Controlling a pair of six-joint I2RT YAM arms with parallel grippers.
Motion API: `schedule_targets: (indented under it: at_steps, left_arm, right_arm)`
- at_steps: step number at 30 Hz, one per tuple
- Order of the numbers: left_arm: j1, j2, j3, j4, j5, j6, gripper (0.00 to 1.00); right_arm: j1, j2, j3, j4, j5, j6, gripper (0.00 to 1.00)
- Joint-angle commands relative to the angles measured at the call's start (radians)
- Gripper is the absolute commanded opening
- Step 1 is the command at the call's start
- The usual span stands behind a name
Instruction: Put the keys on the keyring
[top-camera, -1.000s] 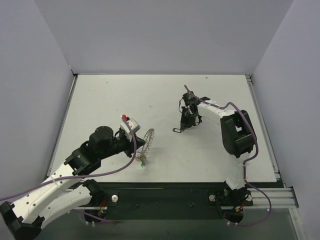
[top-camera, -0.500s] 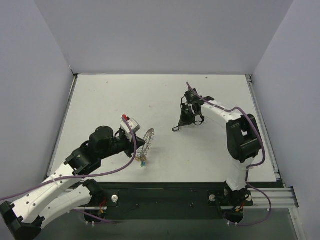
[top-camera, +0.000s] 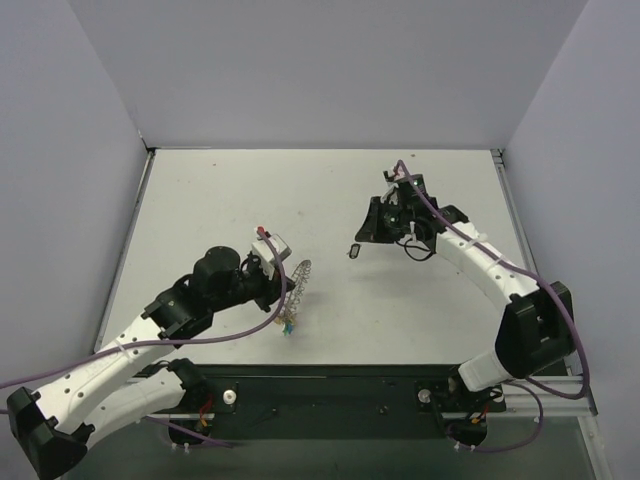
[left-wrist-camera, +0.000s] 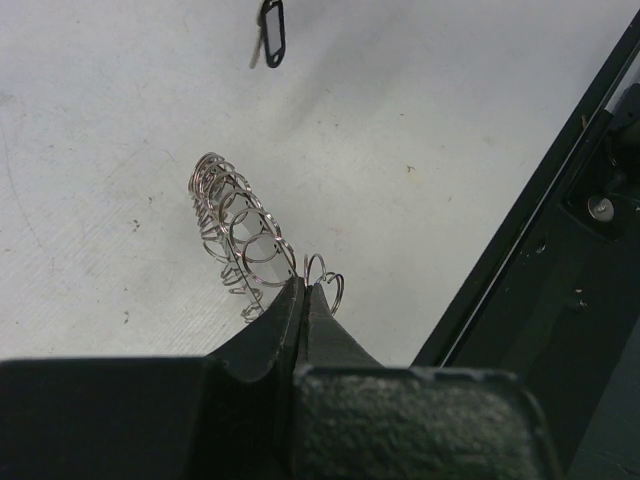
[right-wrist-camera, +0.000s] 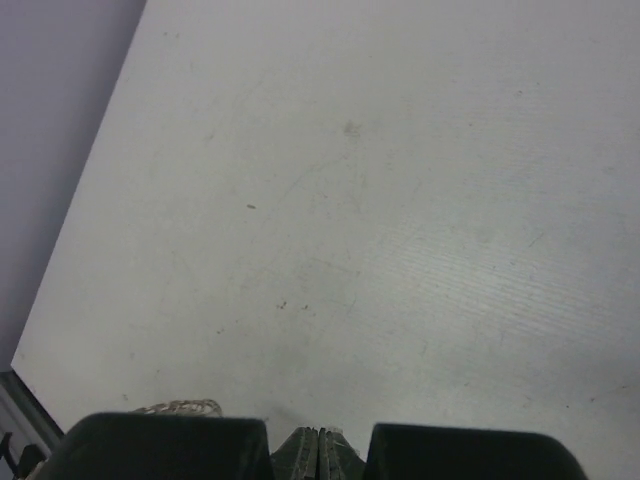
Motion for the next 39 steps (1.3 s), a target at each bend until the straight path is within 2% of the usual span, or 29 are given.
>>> schedule_targets:
  at_steps: [1, 6, 9, 13, 20, 29, 39]
  left_arm:
    - [-0.005, 0.024, 0.066, 0.135, 0.010, 0.004, 0.00]
    - [-0.005, 0.048, 0.064, 0.180, 0.003, -0.010, 0.00]
    - [-0.005, 0.062, 0.062, 0.197, -0.004, -0.007, 0.00]
    - [-0.007, 0.062, 0.033, 0.258, 0.003, 0.005, 0.00]
    - [-0.007, 0.042, -0.034, 0.364, 0.020, 0.054, 0.00]
    - [-0.007, 0.044, -0.037, 0.381, 0.025, 0.085, 0.00]
    - [-0.007, 0.042, -0.039, 0.385, 0.040, 0.123, 0.00]
  right_arm:
    - [-0.001, -0.143, -0.051, 0.043, -0.150, -0.085, 0.00]
    - [-0.008, -0.232, -0.129, 0.116, -0.380, -0.141, 0.00]
    - [-0.006, -0.273, -0.160, 0.187, -0.515, -0.119, 0.00]
    - [-0.005, -0.304, -0.190, 0.305, -0.621, -0.071, 0.00]
    - [0.000, -0.312, -0.175, 0.299, -0.655, -0.063, 0.00]
    - [0.018, -0.310, -0.157, 0.282, -0.649, -0.069, 0.00]
    - [0.117, -0.275, -0.092, 0.231, -0.569, -0.108, 0.00]
